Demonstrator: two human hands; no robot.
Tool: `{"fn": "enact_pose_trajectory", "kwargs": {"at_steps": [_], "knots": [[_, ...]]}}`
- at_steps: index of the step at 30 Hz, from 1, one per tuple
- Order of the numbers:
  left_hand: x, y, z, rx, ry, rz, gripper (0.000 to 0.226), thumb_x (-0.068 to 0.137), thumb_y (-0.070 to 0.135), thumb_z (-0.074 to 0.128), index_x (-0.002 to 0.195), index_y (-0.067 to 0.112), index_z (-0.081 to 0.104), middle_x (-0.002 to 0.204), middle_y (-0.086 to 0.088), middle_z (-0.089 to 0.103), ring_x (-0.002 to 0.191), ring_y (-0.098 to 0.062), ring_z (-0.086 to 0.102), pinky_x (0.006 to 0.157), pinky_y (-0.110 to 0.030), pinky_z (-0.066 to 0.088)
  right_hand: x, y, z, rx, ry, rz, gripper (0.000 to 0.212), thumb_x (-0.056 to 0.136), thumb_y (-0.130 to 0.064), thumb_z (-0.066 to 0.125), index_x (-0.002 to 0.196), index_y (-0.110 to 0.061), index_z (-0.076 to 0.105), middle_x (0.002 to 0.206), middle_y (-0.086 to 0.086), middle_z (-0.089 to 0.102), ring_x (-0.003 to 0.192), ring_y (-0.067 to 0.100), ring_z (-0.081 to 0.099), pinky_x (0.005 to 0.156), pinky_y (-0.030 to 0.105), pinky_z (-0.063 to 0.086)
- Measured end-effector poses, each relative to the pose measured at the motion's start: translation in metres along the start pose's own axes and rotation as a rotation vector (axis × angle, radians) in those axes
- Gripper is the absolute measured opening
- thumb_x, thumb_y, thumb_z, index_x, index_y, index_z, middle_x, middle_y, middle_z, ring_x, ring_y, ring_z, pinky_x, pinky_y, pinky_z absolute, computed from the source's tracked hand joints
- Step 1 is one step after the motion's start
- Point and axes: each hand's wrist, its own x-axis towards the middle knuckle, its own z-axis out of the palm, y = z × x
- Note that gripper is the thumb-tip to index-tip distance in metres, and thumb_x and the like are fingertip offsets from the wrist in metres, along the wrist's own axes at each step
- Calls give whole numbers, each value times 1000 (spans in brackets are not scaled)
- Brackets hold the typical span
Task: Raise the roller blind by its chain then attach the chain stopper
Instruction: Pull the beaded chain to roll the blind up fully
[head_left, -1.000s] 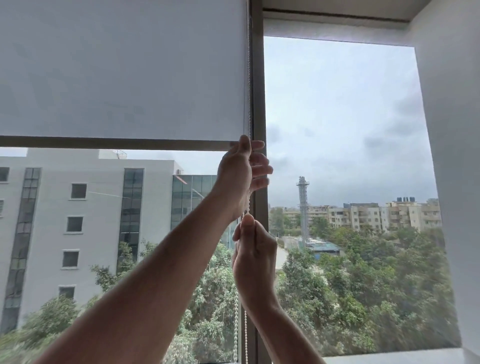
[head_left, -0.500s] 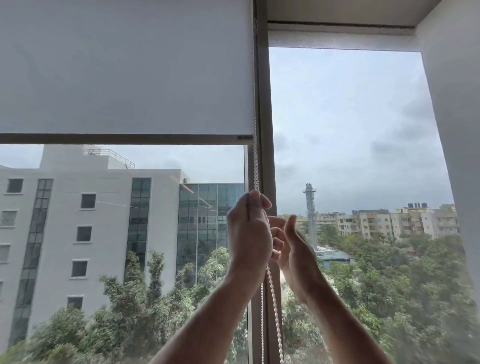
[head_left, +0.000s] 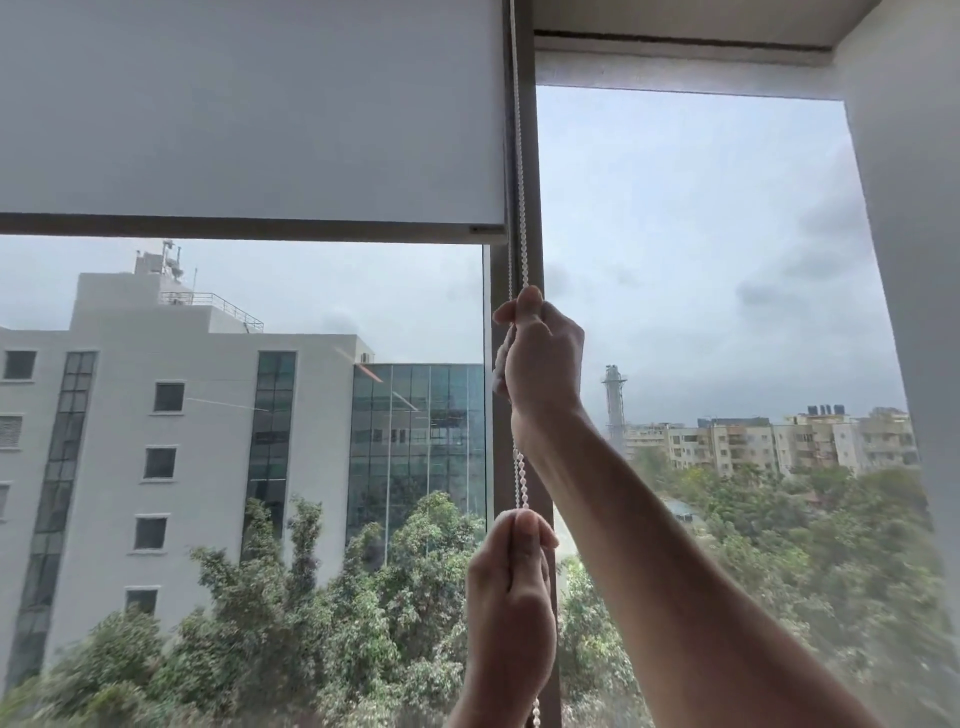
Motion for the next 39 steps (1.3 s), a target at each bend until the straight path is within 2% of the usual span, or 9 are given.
{"fn": "enact_pose_trajectory", "kwargs": {"at_steps": [6, 9, 13, 19, 24, 29, 32, 35, 39], "knots": [[22, 1, -20, 88, -187, -1, 42, 86, 49, 42, 60, 25, 66, 51, 3, 54, 50, -11, 49, 50, -25, 41, -17, 11, -8, -69, 35, -165, 40, 93, -42, 40, 64, -28, 64, 49, -3, 45, 53, 22, 40, 53, 37, 34], [50, 11, -29, 192, -101, -49, 40, 96, 42, 34, 82, 26, 68, 81, 9, 69, 79, -9, 65, 67, -26, 49, -39, 20, -18, -111, 9, -189, 40, 98, -34, 41, 65, -23, 59, 48, -2, 42, 47, 19, 36, 46, 35, 31], [93, 45, -29, 116, -14, -45, 44, 104, 30, 28, 102, 12, 69, 88, -2, 72, 80, -8, 69, 58, -16, 53, -63, 26, -29, -50, -32, -138, 42, 104, -16, 41, 65, -17, 57, 40, -12, 48, 36, 2, 43, 39, 19, 37], [134, 115, 4, -102, -189, -144, 45, 102, 43, 32, 118, 10, 58, 92, -12, 69, 86, -27, 70, 71, -36, 56, -69, 41, -27, -113, 9, -243, 39, 102, -21, 44, 65, -22, 58, 44, -15, 46, 44, 8, 37, 49, 26, 29], [147, 143, 34, -175, -82, -141, 38, 105, 29, 35, 85, 9, 60, 44, 6, 33, 36, -7, 27, 37, -19, 18, -67, 44, -28, -148, -10, -227, 41, 102, -21, 44, 63, -22, 53, 43, -12, 38, 43, 15, 29, 44, 29, 22], [136, 133, 36, 48, 133, 103, 43, 99, 25, 40, 60, 21, 58, 48, 2, 43, 43, -17, 36, 51, -28, 30, -66, 36, -47, 67, -351, 121, 38, 102, -32, 42, 69, -16, 49, 47, -3, 36, 40, 11, 29, 41, 24, 26], [114, 121, 28, 102, 138, 166, 42, 99, 24, 42, 62, 21, 61, 47, 4, 46, 46, -22, 41, 52, -33, 35, -51, 30, -67, 164, -670, 337, 67, 94, -62, 22, 97, -12, 67, 79, 11, 62, 72, 20, 59, 69, 39, 52], [87, 106, 24, 123, 88, 153, 41, 100, 27, 42, 66, 24, 63, 52, 2, 56, 53, -30, 57, 51, -49, 51, -24, 19, -71, 102, -564, 317, 84, 82, -79, 20, 117, -19, 68, 123, 25, 64, 115, 37, 61, 102, 60, 43], [72, 80, 17, 175, 75, 200, 44, 99, 21, 44, 61, 32, 62, 46, 13, 56, 44, -6, 47, 49, -30, 41, 10, -10, -51, -36, -346, 180, 64, 93, -65, 30, 91, -17, 72, 77, 8, 67, 78, 24, 65, 71, 40, 52]]}}
